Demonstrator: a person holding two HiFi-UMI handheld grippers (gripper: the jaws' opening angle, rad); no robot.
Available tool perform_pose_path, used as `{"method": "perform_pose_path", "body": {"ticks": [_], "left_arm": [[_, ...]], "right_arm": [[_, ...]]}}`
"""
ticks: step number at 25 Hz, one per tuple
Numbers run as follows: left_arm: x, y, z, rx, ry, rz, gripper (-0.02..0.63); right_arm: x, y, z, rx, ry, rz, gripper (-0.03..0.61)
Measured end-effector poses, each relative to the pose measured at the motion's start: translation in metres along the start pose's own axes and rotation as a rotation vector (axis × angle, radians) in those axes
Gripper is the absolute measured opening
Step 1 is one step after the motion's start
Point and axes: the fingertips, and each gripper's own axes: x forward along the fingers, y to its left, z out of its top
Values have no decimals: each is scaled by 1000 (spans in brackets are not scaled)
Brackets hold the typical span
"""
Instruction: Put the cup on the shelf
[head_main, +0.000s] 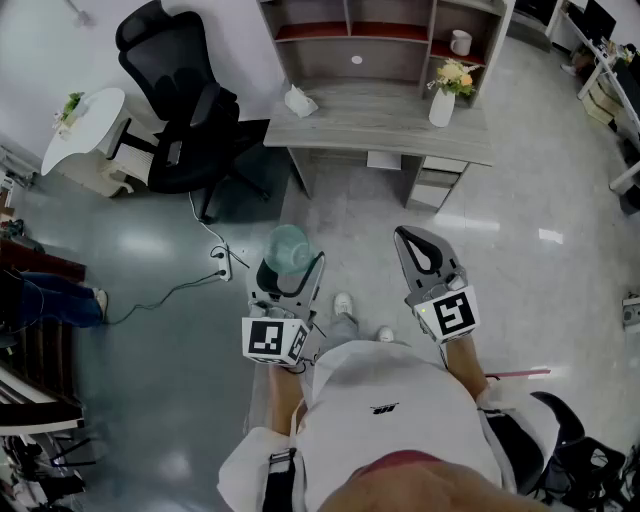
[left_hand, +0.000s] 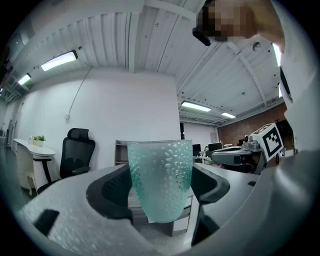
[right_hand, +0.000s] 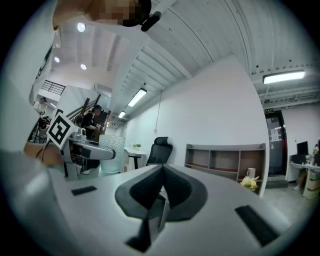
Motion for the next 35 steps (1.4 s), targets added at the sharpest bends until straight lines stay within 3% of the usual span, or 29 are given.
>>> {"method": "perform_pose_path", "body": {"ticks": [6,15,25,35], "left_arm": [[34,51,-1,-5,-5,-12,373],[83,118,0,5,-5,-73,373],[116,160,-3,6,-13,-123,373],[156,191,-2,11,-27,-119,373]], "right_arm": [[54,-10,-4,57,-31,-26,29],[132,-12,-10,41,-2,-68,29],[189,-9,-13,19,23,-93,29],[235,-27,-17,5,23,-89,29]]}}
